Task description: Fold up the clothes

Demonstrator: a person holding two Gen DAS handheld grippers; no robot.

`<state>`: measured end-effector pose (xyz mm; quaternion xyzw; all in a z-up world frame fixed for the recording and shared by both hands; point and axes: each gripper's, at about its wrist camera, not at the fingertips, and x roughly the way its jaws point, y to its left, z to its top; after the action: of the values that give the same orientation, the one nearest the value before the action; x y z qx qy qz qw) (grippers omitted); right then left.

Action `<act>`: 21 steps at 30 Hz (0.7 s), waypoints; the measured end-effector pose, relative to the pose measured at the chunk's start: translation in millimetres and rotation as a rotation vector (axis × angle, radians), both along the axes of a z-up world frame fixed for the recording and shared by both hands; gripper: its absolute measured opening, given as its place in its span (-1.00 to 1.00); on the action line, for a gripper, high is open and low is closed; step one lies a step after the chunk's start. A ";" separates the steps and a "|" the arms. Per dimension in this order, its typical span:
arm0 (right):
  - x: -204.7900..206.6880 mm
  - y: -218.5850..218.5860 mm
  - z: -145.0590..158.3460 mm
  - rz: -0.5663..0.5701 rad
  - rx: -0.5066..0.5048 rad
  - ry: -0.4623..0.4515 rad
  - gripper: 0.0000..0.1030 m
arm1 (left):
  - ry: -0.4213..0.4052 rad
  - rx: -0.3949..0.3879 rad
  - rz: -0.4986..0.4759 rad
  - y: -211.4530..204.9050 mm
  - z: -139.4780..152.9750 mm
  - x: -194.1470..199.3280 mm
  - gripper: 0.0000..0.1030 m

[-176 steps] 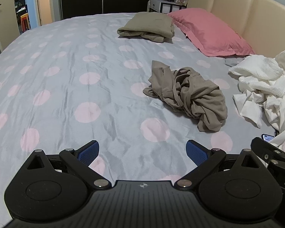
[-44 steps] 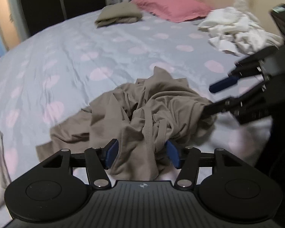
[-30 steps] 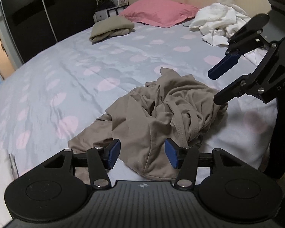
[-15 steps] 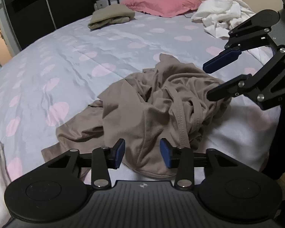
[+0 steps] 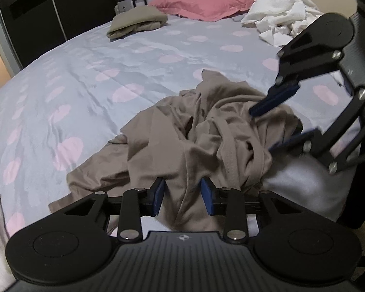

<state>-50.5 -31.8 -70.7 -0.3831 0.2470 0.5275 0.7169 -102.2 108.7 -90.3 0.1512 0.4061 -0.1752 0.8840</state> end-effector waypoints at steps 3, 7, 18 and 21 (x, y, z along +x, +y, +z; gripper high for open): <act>-1.1 8.0 -7.2 0.031 -0.026 -0.007 -0.14 | 0.026 -0.014 0.001 0.6 -5.3 6.0 -0.39; 4.5 14.1 -19.6 0.031 -0.059 -0.010 -0.14 | 0.071 -0.035 0.043 5.2 -11.6 15.7 -0.47; 33.2 1.1 -23.6 -0.026 -0.023 0.092 -0.81 | 0.089 -0.091 0.074 15.7 -11.6 24.8 -0.90; 39.0 -8.4 -12.3 -0.045 0.008 0.103 -0.83 | 0.073 -0.133 0.109 29.9 1.7 25.6 -0.92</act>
<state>-11.5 -40.2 -83.0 -0.3471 0.2902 0.5314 0.7162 -76.6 138.6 -88.5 0.0632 0.4332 -0.1588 0.8849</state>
